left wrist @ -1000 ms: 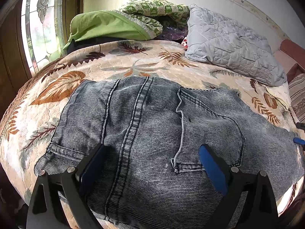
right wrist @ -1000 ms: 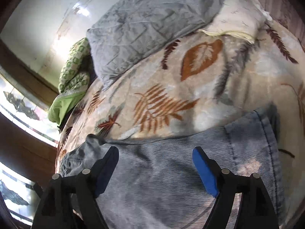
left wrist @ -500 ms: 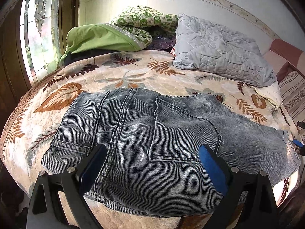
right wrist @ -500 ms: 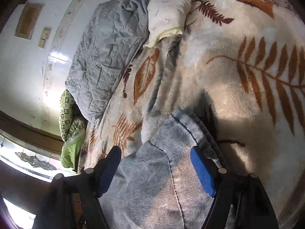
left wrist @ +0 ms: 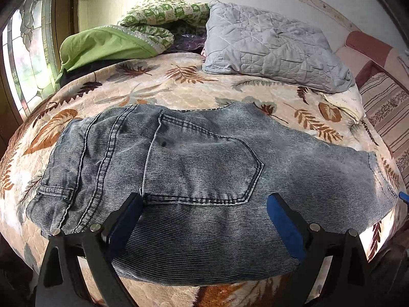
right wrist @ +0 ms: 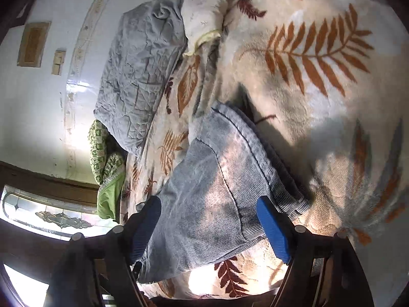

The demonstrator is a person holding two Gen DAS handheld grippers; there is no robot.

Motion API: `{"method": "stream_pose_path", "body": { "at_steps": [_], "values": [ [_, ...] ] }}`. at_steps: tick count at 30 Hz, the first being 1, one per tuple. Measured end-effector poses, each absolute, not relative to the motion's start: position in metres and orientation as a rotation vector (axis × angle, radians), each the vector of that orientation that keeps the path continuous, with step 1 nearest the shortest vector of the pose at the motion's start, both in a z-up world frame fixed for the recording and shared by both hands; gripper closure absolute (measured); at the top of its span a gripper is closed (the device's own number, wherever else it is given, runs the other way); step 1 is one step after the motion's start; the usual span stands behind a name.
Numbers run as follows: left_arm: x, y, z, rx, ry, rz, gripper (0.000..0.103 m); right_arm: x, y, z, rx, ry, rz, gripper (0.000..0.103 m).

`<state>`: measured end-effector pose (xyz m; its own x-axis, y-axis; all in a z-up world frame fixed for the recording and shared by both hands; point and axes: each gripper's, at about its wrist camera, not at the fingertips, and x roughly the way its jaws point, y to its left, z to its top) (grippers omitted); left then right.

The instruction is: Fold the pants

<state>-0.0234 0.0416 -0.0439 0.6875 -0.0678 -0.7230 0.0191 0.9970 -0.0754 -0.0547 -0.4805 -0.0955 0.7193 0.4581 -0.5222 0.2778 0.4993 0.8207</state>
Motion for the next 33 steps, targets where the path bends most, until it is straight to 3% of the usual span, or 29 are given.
{"method": "stream_pose_path", "body": {
  "at_steps": [15, 33],
  "values": [
    [-0.022, 0.021, -0.01, -0.143, 0.744, -0.133, 0.006, -0.078, -0.506, -0.153, 1.254, 0.829, 0.053, 0.023],
    [0.043, -0.127, -0.04, -0.057, 0.936, -0.322, 0.006, -0.074, -0.507, -0.152, 1.254, 0.795, 0.018, 0.024]
  ]
}}
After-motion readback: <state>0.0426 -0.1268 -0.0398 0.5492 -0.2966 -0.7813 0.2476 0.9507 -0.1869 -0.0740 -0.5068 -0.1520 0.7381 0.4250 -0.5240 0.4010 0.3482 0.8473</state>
